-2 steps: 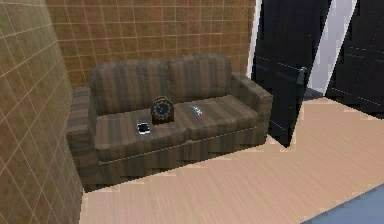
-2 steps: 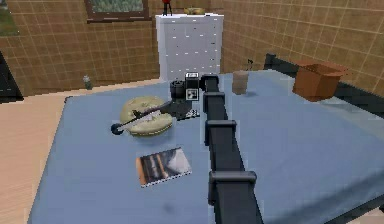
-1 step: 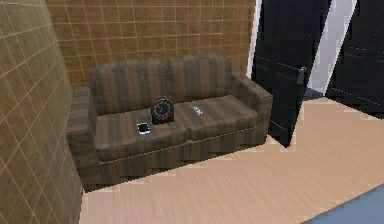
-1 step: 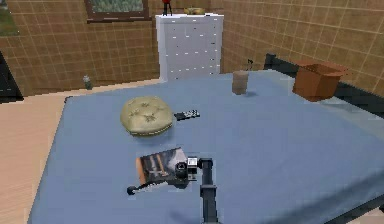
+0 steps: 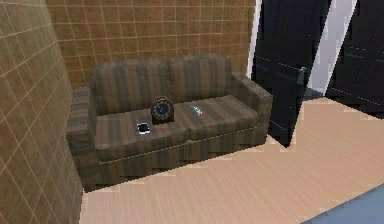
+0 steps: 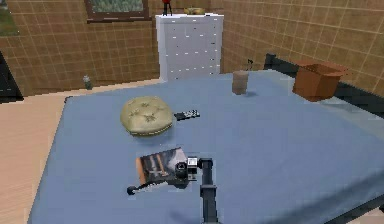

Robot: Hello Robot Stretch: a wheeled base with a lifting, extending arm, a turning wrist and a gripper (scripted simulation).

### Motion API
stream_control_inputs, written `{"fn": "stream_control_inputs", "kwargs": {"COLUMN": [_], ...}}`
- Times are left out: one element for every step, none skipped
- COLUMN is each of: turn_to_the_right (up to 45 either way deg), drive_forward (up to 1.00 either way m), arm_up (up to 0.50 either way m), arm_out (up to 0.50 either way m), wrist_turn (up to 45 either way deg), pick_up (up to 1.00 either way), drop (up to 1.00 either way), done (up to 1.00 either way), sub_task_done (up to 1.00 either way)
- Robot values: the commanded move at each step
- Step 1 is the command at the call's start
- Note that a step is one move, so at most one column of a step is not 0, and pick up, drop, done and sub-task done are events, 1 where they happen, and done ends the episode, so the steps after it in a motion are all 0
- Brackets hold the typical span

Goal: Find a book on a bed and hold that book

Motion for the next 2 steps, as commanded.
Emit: {"fn": "stream_control_inputs", "kwargs": {"turn_to_the_right": [0.0, 0.0], "drive_forward": [0.00, 0.00], "arm_up": [0.10, 0.00], "arm_out": [0.00, 0.00], "wrist_turn": [0.0, 0.0], "pick_up": [0.00, 0.00], "drop": [0.00, 0.00], "done": [0.00, 1.00], "sub_task_done": [0.00, 0.00]}}
